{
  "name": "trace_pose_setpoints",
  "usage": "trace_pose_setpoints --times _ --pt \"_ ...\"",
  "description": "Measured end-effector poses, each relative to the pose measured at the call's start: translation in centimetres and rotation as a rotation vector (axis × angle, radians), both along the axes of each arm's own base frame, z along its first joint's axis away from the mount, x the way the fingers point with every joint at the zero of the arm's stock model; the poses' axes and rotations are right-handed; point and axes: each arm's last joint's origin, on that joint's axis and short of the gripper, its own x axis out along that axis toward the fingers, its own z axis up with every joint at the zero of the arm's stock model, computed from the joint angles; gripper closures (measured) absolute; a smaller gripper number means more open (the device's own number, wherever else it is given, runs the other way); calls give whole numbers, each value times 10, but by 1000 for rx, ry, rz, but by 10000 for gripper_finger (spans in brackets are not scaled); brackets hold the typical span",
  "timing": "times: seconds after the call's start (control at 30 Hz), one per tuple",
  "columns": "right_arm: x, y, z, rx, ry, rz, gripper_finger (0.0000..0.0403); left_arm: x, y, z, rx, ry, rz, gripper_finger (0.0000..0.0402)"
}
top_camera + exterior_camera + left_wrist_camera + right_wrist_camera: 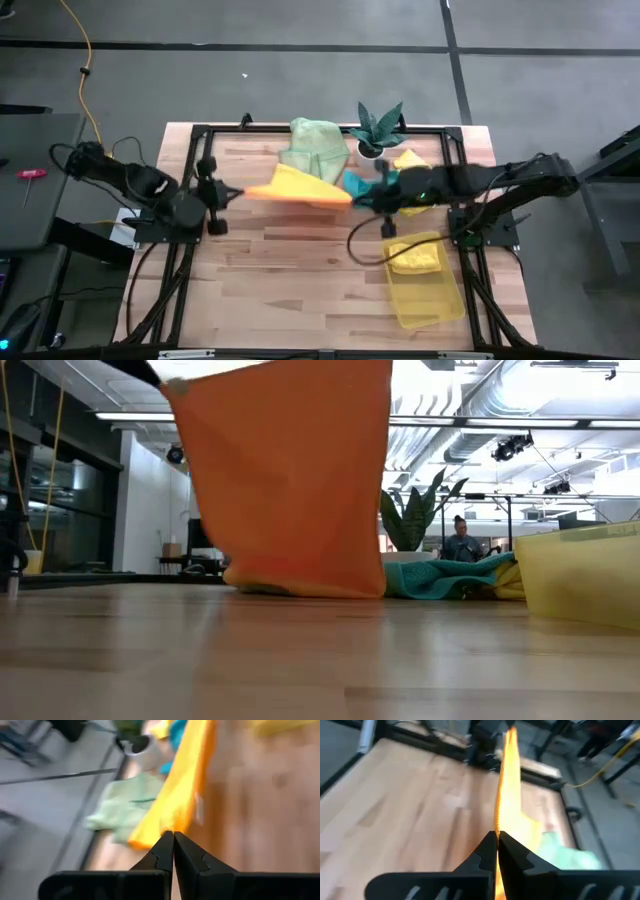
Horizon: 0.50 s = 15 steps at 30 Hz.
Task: Fold microfiber towels
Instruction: Fold the orange microfiber cloth
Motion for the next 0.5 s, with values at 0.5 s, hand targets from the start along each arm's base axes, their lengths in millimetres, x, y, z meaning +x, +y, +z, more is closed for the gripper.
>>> trace_pose_setpoints --times 0.5 --pt "59 79 -108 91 355 64 403 3 -116 -55 -398 185 -66 401"
